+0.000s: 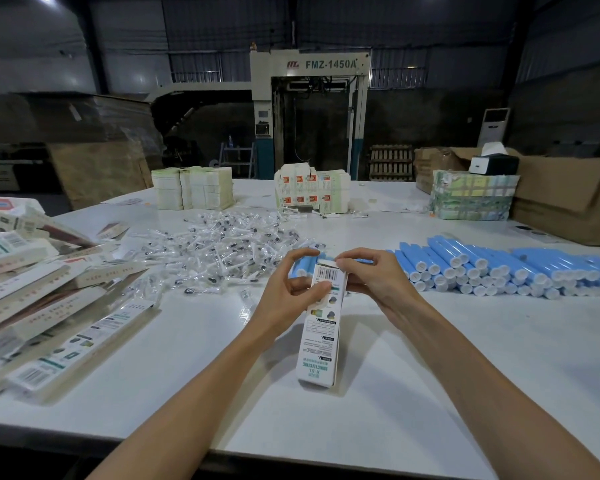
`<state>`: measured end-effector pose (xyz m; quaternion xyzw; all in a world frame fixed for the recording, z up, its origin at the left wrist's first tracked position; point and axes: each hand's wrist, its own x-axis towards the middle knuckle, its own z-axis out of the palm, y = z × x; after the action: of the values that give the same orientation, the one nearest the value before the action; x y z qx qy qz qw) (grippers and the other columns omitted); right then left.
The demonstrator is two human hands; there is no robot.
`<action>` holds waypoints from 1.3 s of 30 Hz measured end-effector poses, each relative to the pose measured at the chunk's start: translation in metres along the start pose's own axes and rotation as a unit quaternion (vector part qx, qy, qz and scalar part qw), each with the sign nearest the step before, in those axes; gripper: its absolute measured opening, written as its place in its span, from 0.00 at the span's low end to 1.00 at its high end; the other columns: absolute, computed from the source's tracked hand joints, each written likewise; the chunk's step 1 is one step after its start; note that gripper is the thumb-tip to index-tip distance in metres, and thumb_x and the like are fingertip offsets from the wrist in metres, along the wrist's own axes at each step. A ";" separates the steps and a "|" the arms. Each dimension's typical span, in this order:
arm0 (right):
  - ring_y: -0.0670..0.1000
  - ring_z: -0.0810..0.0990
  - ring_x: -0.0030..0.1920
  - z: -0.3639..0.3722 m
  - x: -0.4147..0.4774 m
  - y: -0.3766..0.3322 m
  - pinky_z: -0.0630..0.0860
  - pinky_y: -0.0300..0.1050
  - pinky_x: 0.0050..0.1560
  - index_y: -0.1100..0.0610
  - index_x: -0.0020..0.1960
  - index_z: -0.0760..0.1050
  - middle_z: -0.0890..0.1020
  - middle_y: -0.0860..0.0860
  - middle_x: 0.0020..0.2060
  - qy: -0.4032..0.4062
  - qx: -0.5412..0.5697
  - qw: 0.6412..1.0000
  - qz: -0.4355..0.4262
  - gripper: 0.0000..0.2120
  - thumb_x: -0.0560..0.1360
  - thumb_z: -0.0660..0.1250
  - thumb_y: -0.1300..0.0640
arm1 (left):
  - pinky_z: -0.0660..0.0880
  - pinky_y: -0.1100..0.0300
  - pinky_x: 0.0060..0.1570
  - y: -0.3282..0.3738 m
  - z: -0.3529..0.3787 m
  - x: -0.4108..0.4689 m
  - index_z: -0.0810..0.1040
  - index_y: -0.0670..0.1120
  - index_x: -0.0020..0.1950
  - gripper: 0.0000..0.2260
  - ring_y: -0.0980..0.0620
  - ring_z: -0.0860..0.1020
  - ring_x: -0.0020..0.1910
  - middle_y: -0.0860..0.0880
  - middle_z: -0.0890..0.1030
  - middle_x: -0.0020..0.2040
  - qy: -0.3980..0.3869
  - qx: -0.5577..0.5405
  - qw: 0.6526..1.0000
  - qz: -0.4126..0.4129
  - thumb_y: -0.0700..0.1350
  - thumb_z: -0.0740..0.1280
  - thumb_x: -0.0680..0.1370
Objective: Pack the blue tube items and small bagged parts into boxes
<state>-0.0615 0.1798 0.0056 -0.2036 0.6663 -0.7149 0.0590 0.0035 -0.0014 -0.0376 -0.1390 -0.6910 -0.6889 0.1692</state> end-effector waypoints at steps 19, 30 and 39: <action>0.57 0.89 0.42 -0.005 0.006 0.009 0.85 0.47 0.43 0.60 0.44 0.86 0.88 0.59 0.40 0.042 -0.024 0.998 -0.028 0.03 0.76 0.74 0.65 | 0.85 0.51 0.53 -0.004 0.015 -0.005 0.66 0.60 0.75 0.28 0.42 0.87 0.57 0.46 0.86 0.62 -0.034 0.010 0.997 -0.067 0.46 0.77 0.81; 0.54 0.88 0.45 -0.011 0.004 -0.001 0.83 0.44 0.45 0.67 0.47 0.83 0.88 0.60 0.44 -0.012 -0.015 1.000 0.010 0.03 0.76 0.74 0.66 | 0.84 0.58 0.43 -0.007 0.009 -0.001 0.47 0.68 0.83 0.53 0.42 0.88 0.47 0.59 0.85 0.58 -0.095 0.094 0.989 -0.059 0.41 0.80 0.73; 0.51 0.88 0.42 -0.010 0.006 -0.003 0.82 0.40 0.41 0.64 0.46 0.85 0.88 0.56 0.40 0.003 -0.091 0.995 -0.034 0.02 0.75 0.73 0.66 | 0.83 0.53 0.39 -0.010 0.007 0.002 0.52 0.69 0.84 0.51 0.44 0.85 0.41 0.47 0.84 0.57 -0.128 0.108 0.986 -0.004 0.33 0.74 0.74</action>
<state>-0.0700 0.1876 0.0096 -0.2284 0.7212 -0.6538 0.0134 -0.0025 0.0053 -0.0457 -0.2043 -0.7779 -0.5872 0.0910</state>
